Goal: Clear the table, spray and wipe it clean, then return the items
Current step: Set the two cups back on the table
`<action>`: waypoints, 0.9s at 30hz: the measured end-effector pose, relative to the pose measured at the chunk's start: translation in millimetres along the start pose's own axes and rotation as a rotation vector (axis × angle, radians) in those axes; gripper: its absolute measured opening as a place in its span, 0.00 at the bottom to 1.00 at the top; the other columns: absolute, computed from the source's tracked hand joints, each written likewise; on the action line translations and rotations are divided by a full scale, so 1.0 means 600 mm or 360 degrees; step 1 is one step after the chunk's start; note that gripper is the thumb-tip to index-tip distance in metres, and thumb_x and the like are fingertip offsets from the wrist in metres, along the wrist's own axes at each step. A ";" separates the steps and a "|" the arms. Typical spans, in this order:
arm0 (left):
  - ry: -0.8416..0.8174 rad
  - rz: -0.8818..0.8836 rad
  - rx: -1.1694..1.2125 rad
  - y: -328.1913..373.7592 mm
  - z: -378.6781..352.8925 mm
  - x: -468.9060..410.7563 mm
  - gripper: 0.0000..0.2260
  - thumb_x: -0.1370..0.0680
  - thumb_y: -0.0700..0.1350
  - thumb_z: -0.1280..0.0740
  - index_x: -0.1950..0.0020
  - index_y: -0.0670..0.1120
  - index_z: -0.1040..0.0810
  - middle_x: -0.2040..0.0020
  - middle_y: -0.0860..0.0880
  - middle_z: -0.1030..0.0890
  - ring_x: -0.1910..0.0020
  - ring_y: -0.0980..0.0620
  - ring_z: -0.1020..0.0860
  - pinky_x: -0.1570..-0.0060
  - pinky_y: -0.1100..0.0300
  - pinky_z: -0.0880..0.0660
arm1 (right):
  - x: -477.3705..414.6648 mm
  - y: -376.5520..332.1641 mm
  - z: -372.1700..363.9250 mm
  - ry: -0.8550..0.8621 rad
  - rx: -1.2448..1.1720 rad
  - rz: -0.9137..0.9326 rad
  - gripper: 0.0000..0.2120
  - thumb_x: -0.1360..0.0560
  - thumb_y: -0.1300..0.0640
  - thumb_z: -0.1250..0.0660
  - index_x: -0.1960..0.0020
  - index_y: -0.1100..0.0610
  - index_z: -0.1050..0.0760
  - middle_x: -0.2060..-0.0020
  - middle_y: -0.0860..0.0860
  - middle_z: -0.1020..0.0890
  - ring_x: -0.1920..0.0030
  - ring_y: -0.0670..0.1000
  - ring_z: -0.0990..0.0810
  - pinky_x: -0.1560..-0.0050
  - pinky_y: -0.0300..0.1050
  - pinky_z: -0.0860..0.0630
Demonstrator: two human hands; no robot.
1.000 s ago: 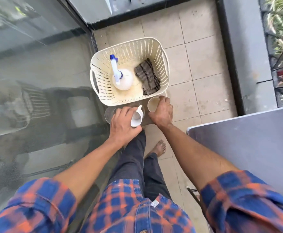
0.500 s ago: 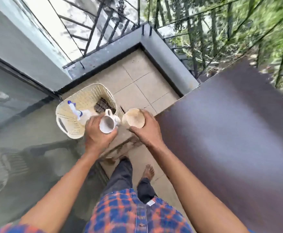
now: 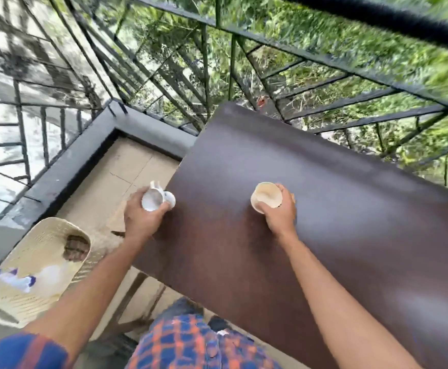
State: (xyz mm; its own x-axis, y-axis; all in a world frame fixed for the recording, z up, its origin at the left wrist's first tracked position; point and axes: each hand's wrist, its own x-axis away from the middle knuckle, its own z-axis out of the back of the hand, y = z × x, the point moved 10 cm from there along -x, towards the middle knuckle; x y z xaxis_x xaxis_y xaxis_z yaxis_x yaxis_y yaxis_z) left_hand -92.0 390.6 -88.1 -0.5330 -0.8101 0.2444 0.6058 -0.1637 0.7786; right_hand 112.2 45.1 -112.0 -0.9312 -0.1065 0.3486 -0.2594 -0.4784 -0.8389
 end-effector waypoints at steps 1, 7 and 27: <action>-0.0034 -0.0020 0.0014 0.021 -0.024 -0.007 0.34 0.42 0.64 0.28 0.39 0.53 0.22 0.42 0.51 0.20 0.41 0.46 0.21 0.39 0.50 0.24 | -0.013 0.010 0.023 0.0066 -0.0004 -0.0032 0.40 0.37 0.47 0.24 0.27 0.46 0.32 0.40 0.43 0.32 0.38 0.45 0.29 0.49 0.27 0.36; -0.0277 -0.0218 -0.0014 0.130 -0.152 -0.058 0.29 0.41 0.61 0.26 0.42 0.59 0.27 0.48 0.57 0.20 0.51 0.56 0.21 0.54 0.69 0.28 | -0.075 0.016 0.074 0.0273 -0.0007 -0.0048 0.38 0.34 0.51 0.22 0.27 0.45 0.32 0.38 0.44 0.30 0.37 0.50 0.27 0.45 0.39 0.36; -0.0556 -0.0573 -0.0113 0.323 -0.392 -0.225 0.30 0.28 0.46 0.21 0.30 0.46 0.27 0.39 0.51 0.23 0.42 0.52 0.23 0.41 0.64 0.30 | -0.281 -0.062 0.010 0.0331 0.0241 0.0094 0.43 0.35 0.45 0.21 0.25 0.45 0.34 0.33 0.46 0.26 0.34 0.54 0.27 0.36 0.50 0.29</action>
State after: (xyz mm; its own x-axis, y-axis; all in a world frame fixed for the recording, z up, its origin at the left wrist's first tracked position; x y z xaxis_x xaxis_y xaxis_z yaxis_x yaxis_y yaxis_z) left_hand 236.2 335.9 -106.2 -0.8740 -0.4602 0.1562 0.3796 -0.4458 0.8106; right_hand 280.2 75.4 -137.0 -0.9802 0.0358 0.1947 -0.1765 -0.6035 -0.7776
